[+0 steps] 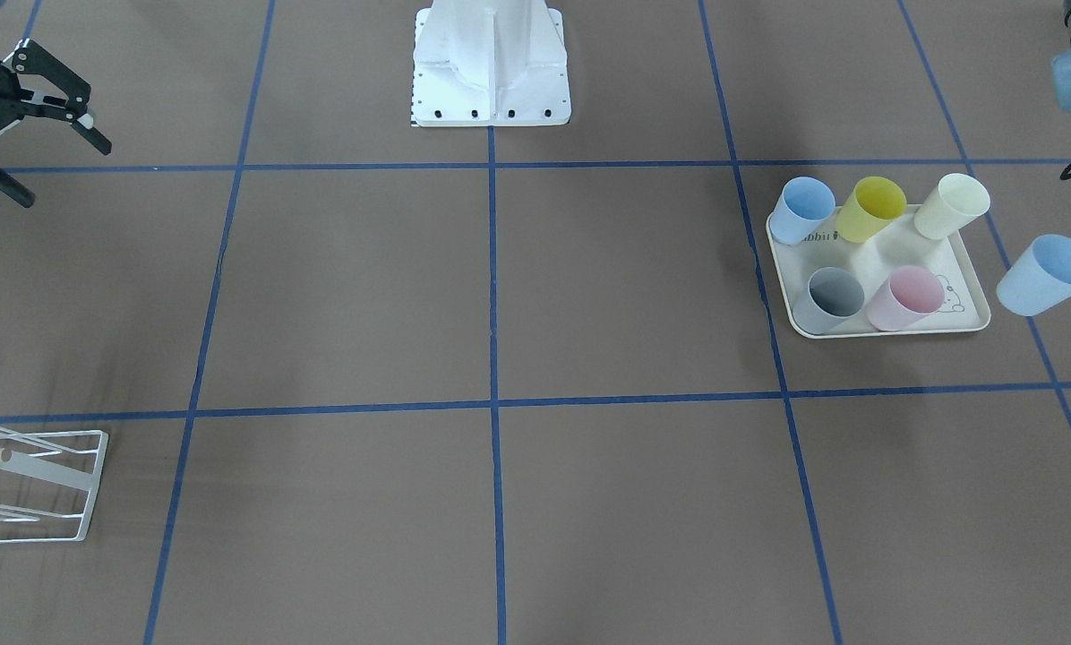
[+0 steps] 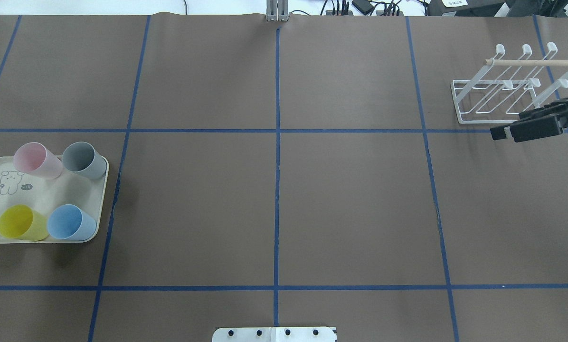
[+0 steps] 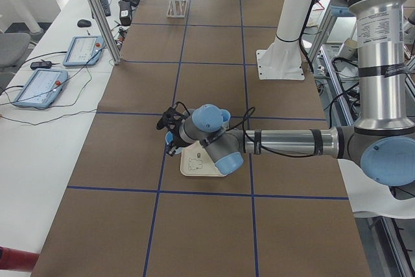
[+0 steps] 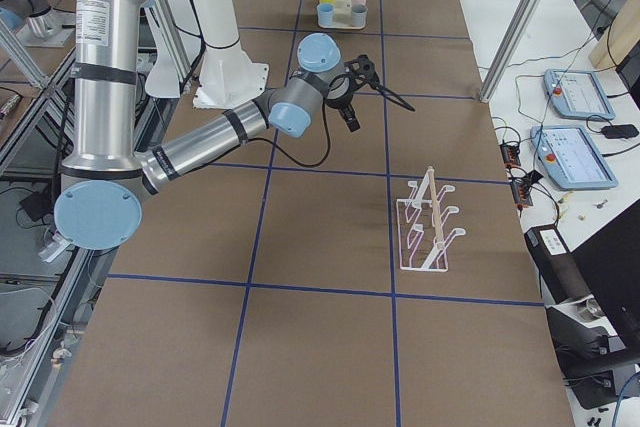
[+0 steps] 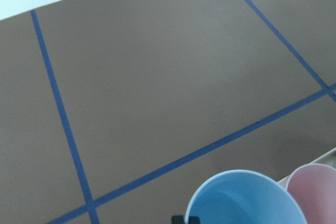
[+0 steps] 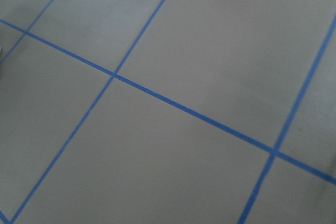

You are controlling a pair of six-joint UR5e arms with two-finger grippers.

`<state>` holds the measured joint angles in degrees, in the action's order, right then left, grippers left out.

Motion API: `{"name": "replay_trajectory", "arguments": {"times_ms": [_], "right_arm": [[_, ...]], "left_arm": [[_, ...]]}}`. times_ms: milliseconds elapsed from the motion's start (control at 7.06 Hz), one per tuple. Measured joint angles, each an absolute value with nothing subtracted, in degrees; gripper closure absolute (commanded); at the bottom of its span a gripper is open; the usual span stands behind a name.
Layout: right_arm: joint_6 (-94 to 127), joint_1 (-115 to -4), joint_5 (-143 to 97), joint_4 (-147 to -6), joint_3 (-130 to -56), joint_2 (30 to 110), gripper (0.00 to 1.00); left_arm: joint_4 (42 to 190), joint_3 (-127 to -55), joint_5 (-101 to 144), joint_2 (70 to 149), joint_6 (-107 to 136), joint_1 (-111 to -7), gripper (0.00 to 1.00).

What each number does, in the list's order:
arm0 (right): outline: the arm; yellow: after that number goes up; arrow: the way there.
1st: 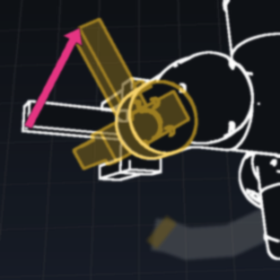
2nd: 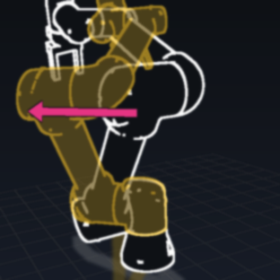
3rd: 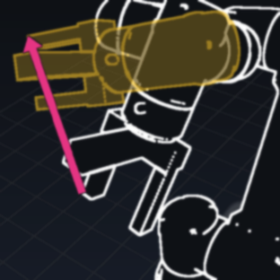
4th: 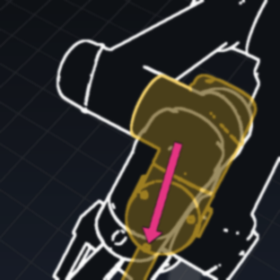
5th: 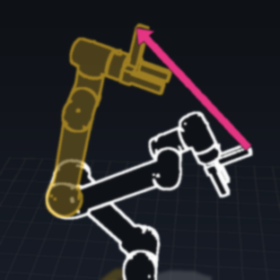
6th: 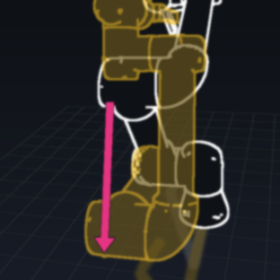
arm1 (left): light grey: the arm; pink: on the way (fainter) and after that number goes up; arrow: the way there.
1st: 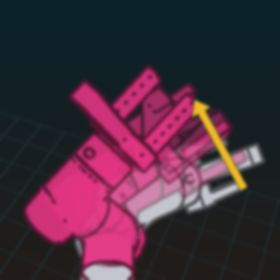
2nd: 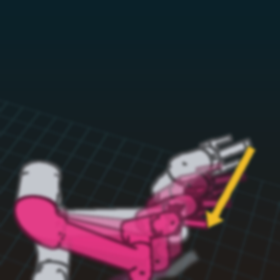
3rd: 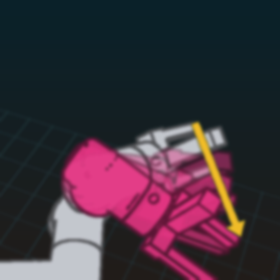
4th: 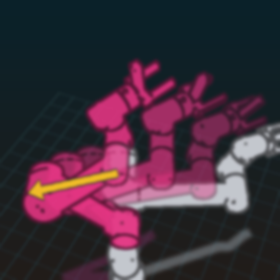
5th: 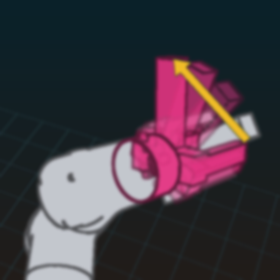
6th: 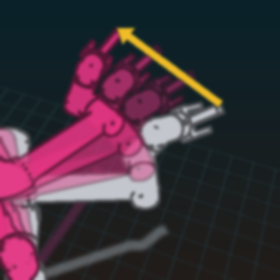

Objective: Transfer IKEA cup to right arm and place on rack

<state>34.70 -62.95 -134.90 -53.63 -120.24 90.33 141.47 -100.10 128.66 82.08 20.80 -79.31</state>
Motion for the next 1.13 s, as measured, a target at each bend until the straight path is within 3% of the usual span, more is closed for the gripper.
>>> {"name": "replay_trajectory", "arguments": {"times_ms": [425, 709, 1134], "right_arm": [[33.7, -58.4, -130.5, -36.6, -111.2, 82.1, 0.02], [30.4, -51.3, -121.9, -27.0, -106.8, 79.9, 0.02], [29.3, -43.2, -116.6, -14.0, -99.3, 73.4, 0.03]], "left_arm": [[120.9, -120.2, 131.7, 87.7, 35.9, -78.8, 1.00], [119.4, -124.0, 135.2, 95.9, 53.8, -71.4, 1.00], [119.3, -124.2, 126.3, 111.1, 77.5, -53.4, 1.00]]}}
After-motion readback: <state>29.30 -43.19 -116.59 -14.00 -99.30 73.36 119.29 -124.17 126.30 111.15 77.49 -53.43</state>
